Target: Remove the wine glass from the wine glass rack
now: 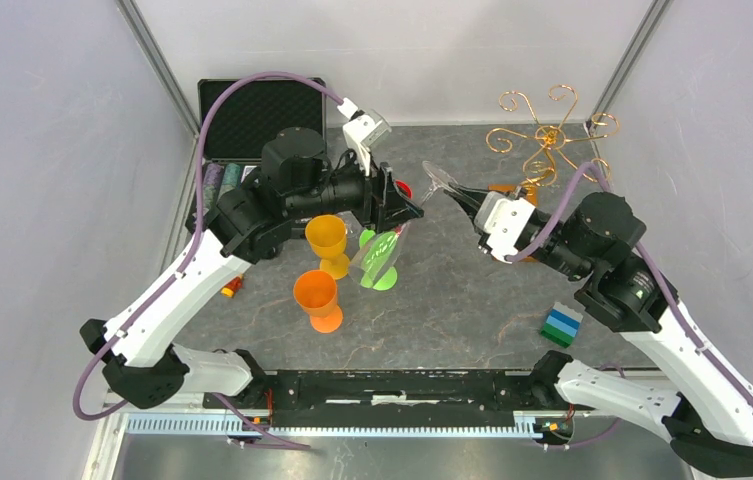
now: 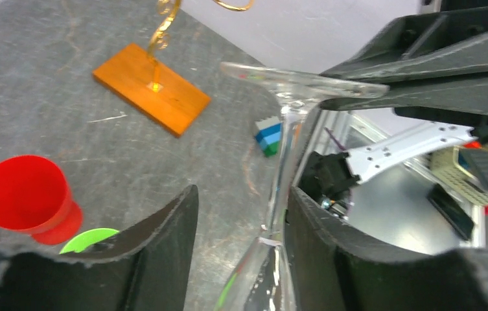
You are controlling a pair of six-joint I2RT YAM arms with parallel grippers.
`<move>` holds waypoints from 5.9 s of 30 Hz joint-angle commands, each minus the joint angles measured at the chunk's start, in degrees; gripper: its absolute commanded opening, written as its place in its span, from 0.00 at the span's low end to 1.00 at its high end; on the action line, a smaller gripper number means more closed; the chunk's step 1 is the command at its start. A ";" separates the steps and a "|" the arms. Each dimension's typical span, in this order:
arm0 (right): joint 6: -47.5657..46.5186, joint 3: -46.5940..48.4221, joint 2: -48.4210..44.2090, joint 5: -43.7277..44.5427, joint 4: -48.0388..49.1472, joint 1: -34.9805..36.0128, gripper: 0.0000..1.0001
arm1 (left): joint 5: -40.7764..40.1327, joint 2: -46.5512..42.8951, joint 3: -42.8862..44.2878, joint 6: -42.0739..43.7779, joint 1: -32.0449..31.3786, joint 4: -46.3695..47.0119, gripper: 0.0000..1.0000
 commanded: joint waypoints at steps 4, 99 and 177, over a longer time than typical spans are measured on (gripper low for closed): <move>3.38 -0.47 0.12 -3.18 3.80 0.27 0.00 | 14.72 0.30 0.13 -1.96 1.84 3.12 0.52; 46.22 -17.69 0.58 16.32 41.71 0.70 0.00 | -8.42 -9.94 -32.52 -64.88 14.11 59.24 0.55; 43.97 16.85 35.20 16.42 -44.51 13.74 0.19 | -38.12 -29.49 -22.69 1.59 14.12 -14.05 1.00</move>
